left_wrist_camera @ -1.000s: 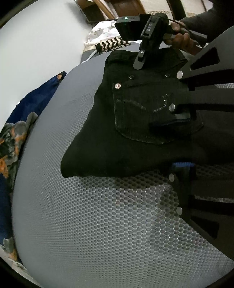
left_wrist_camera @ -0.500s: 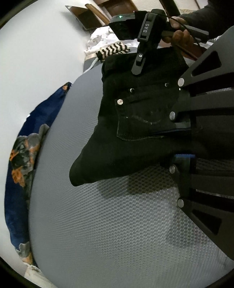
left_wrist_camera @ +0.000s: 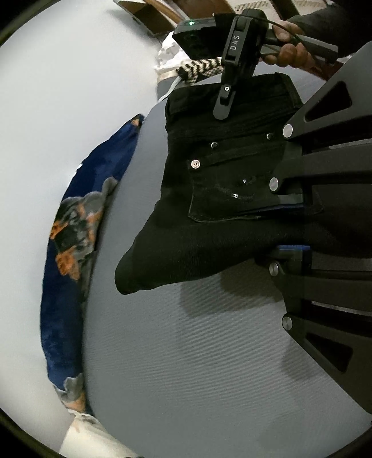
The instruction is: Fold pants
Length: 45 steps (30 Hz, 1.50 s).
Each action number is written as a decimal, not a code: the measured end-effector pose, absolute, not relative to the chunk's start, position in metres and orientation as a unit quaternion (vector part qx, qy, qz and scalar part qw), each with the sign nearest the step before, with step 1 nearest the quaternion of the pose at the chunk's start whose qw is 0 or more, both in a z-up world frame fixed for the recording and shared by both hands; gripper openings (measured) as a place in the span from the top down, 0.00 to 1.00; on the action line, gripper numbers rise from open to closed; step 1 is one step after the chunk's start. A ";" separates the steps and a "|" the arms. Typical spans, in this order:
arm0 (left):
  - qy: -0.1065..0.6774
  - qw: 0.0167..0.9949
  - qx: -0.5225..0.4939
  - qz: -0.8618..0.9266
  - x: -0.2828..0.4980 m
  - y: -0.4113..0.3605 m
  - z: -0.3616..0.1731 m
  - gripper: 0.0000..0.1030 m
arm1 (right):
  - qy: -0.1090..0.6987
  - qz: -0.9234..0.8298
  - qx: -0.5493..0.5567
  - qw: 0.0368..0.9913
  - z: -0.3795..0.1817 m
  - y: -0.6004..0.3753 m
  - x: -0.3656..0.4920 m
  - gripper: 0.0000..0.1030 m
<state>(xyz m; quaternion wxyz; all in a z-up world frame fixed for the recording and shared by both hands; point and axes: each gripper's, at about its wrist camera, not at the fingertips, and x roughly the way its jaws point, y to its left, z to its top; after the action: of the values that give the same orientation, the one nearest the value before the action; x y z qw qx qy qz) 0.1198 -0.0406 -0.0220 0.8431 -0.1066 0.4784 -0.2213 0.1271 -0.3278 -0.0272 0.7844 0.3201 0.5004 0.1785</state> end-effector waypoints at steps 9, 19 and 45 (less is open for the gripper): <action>0.471 0.855 -0.093 -0.199 0.180 -0.037 -0.020 0.84 | 0.508 0.182 0.313 0.781 -0.036 -0.321 0.195 0.79; 0.485 0.850 -0.089 -0.184 0.226 -0.032 -0.039 0.84 | 0.526 0.169 0.287 0.783 -0.055 -0.313 0.244 0.79; 0.477 0.875 0.020 -0.079 0.168 -0.032 -0.058 0.43 | 0.498 0.045 0.121 0.858 -0.041 -0.294 0.171 0.49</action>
<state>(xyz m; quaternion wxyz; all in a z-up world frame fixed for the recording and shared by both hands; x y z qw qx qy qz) 0.1677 -0.0325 -0.0583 0.8751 0.0199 0.4770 -0.0793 0.1712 -0.2940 -0.0413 0.8577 0.1210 0.4977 0.0454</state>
